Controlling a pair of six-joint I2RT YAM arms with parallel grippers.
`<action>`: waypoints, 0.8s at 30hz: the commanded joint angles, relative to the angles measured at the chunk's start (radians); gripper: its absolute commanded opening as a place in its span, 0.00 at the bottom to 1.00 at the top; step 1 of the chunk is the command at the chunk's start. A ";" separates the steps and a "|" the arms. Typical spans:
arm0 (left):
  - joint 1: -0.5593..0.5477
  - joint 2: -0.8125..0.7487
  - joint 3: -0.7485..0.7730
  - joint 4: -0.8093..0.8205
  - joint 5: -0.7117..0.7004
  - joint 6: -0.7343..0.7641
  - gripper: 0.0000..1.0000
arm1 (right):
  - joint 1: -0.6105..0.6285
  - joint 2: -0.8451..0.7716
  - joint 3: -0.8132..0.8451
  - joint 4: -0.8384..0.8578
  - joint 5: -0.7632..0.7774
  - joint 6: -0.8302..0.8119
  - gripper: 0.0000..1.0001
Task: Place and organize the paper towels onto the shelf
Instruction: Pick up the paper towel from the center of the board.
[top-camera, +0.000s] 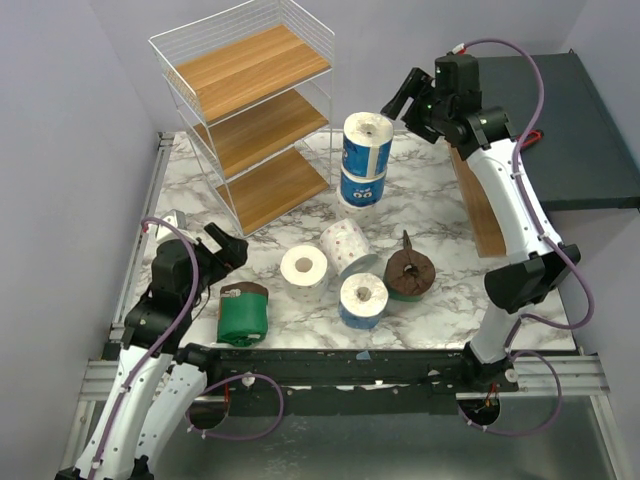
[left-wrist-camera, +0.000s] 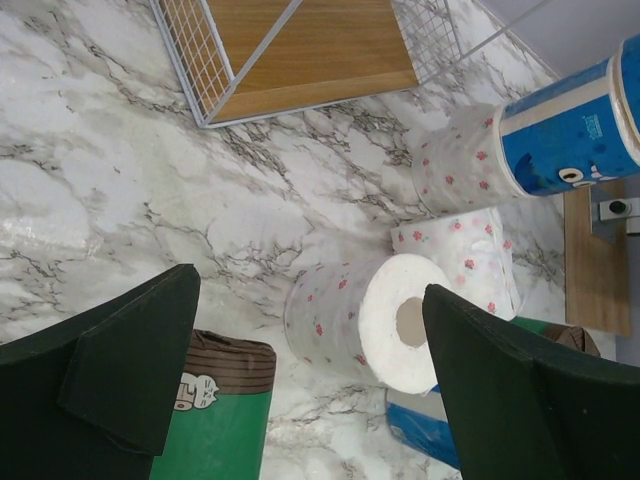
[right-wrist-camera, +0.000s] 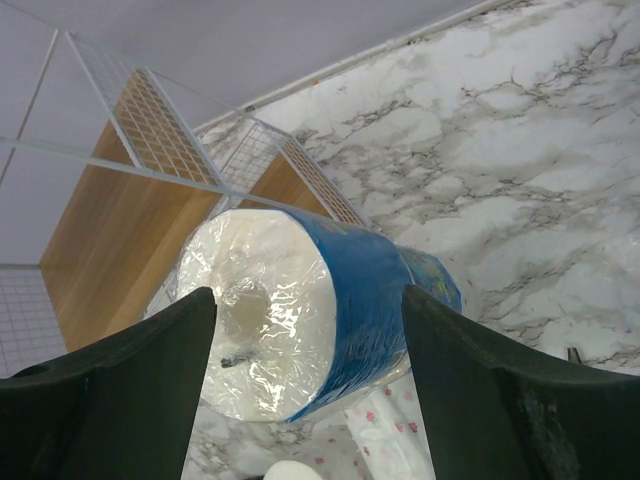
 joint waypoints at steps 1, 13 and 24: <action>-0.006 0.007 -0.019 0.035 0.041 -0.005 0.98 | 0.024 0.015 -0.028 -0.014 -0.016 -0.036 0.78; -0.007 0.028 -0.060 0.064 0.084 -0.028 0.97 | 0.054 0.023 -0.084 -0.004 -0.014 -0.054 0.79; -0.007 0.030 -0.073 0.069 0.092 -0.028 0.96 | 0.085 0.047 -0.079 -0.018 -0.004 -0.070 0.76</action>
